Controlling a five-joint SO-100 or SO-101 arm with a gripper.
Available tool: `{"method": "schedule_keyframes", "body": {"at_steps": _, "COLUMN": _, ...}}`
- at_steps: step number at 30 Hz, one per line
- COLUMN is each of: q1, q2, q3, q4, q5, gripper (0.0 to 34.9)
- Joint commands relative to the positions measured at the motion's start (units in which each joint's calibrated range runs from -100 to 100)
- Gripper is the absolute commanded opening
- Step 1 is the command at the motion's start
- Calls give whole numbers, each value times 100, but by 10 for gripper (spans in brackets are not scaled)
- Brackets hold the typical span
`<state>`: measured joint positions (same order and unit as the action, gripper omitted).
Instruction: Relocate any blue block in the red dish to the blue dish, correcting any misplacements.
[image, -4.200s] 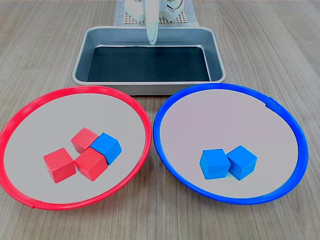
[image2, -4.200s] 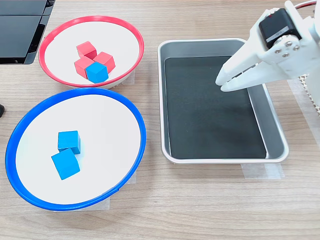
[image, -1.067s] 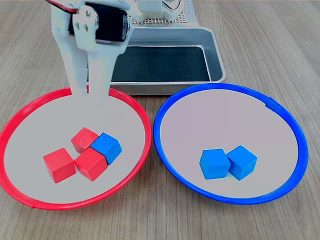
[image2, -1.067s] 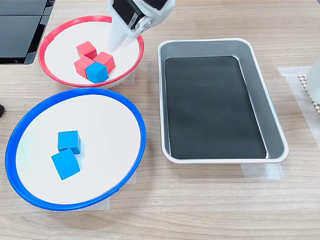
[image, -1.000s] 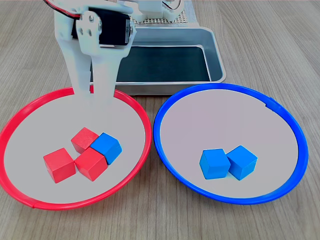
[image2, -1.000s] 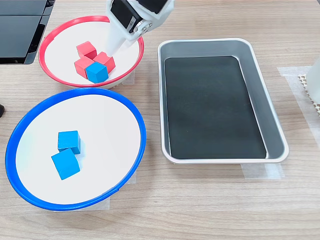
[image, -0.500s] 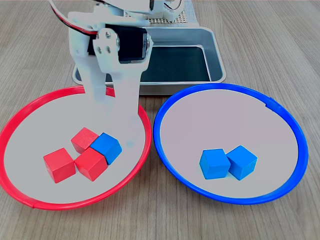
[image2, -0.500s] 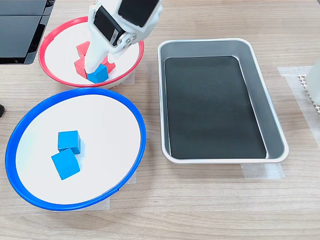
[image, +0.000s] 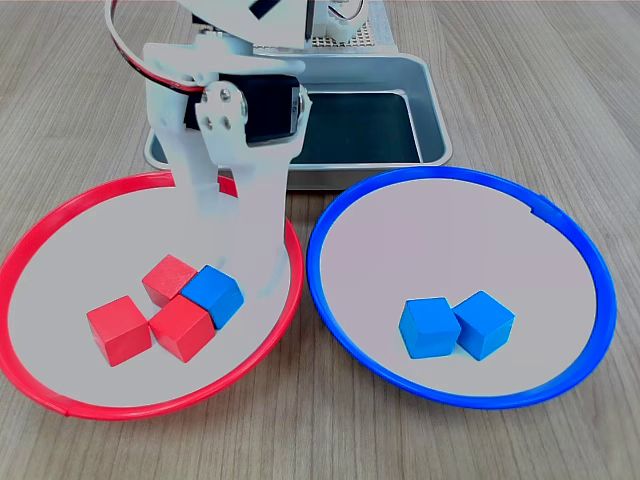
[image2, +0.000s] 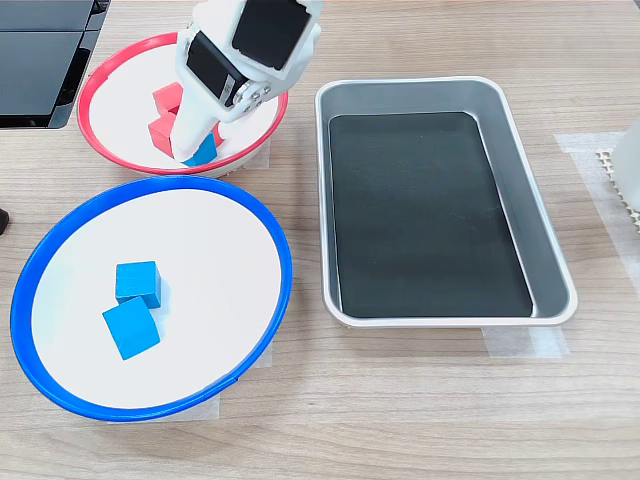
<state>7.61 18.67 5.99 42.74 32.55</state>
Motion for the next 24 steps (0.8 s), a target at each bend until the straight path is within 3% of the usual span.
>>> {"method": "schedule_keyframes", "body": {"at_steps": 1, "q1": -22, "q2": 22, "q3": -276, "q4": 47, "q5": -5, "gripper": 151}}
{"method": "schedule_keyframes", "body": {"at_steps": 24, "q1": 222, "q2": 730, "q3": -995, "q4": 72, "q5": 10, "gripper": 148}}
